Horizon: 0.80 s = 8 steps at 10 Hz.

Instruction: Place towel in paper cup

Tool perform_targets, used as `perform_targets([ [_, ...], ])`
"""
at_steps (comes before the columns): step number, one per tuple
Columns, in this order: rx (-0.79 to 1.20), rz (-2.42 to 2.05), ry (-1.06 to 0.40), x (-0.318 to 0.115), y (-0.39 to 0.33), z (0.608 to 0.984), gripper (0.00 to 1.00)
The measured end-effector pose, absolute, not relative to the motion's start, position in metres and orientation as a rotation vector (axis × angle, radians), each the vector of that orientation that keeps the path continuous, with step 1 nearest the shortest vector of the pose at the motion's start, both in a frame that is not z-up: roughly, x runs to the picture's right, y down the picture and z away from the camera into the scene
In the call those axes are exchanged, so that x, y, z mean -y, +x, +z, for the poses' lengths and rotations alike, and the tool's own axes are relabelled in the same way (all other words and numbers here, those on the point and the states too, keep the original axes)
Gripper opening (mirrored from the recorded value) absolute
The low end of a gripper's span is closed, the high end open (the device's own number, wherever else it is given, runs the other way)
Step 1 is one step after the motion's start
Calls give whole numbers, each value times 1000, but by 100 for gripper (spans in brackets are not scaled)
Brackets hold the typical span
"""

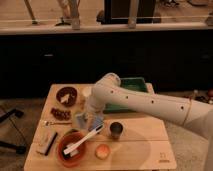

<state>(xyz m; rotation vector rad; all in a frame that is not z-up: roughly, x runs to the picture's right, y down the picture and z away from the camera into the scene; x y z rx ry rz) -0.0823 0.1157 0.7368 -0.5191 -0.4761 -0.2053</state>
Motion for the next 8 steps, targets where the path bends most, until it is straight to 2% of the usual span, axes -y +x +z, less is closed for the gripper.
perform_targets([
  [4,378,-265,-521,-91,-52,743,4],
  [8,368,-416,-562,-77,-44,749,4],
])
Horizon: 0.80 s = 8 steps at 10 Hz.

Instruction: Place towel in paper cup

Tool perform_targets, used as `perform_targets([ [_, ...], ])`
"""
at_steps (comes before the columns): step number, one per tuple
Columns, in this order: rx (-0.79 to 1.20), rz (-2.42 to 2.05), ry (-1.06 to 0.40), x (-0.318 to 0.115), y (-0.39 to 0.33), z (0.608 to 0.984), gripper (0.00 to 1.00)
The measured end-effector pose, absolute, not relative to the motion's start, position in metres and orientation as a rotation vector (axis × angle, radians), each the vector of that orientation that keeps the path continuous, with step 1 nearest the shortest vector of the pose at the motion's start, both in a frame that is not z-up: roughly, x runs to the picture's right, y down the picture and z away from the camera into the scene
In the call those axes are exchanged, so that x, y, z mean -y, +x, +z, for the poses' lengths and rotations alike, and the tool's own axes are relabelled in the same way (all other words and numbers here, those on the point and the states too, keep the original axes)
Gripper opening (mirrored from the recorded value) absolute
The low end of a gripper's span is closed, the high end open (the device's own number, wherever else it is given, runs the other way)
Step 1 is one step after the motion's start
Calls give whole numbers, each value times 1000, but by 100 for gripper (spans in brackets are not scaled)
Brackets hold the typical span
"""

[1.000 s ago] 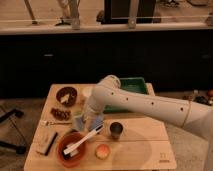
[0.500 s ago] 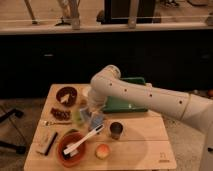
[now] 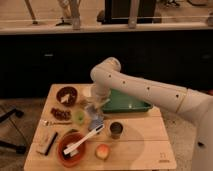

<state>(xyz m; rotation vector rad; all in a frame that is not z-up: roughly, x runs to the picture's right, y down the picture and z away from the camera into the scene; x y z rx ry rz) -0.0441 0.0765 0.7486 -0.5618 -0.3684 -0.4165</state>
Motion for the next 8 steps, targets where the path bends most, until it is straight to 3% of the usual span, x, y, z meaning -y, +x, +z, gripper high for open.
perform_targets([
  [8,447,-610,-471,-22,-23,764,4],
])
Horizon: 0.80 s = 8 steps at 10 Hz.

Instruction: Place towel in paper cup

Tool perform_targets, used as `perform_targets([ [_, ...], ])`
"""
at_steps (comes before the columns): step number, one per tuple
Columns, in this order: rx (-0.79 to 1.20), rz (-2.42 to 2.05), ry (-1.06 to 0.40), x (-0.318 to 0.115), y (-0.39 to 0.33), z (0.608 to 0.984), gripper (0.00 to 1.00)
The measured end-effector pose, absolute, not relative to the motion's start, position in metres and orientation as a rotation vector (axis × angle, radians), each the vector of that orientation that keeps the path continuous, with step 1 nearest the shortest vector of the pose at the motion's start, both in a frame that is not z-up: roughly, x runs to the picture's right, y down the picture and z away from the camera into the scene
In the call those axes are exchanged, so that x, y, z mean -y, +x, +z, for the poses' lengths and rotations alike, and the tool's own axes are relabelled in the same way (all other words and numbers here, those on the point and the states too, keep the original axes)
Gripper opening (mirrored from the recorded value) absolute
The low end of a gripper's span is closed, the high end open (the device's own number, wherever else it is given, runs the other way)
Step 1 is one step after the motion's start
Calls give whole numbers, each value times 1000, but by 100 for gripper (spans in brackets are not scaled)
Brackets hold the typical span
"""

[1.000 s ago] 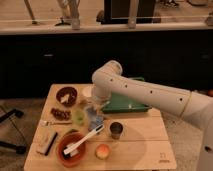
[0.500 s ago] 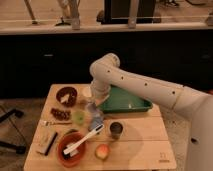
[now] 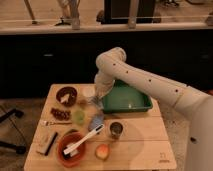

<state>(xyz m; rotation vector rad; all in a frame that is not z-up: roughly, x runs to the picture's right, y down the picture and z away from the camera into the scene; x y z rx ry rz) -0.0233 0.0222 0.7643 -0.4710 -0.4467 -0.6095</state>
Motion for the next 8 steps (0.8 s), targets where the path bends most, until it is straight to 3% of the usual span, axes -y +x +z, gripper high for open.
perform_targets([
  [8,541,-736,-441,4,-47,788,4],
])
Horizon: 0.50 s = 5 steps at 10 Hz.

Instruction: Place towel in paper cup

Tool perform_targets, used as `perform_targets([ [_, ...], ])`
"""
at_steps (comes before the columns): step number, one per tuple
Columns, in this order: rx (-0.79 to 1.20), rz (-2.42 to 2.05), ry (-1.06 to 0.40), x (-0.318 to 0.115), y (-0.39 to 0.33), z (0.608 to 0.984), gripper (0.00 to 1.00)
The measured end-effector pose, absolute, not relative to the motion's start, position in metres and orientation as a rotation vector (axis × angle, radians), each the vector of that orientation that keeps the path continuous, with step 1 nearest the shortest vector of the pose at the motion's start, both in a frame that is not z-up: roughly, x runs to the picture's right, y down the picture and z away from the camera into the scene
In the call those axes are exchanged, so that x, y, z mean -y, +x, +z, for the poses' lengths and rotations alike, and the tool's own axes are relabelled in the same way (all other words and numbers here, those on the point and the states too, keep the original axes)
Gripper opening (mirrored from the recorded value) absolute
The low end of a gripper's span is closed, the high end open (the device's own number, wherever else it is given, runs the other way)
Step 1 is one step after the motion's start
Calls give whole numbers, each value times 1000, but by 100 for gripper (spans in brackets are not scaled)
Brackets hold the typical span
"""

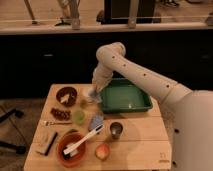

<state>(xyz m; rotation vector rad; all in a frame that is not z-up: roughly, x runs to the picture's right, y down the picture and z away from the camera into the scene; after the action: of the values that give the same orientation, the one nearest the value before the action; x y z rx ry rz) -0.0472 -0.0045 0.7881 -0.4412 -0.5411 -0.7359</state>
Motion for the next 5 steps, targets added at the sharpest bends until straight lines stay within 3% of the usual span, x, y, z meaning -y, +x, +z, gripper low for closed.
perform_targets([
  [5,605,-797,-459,2,-69,804,4],
])
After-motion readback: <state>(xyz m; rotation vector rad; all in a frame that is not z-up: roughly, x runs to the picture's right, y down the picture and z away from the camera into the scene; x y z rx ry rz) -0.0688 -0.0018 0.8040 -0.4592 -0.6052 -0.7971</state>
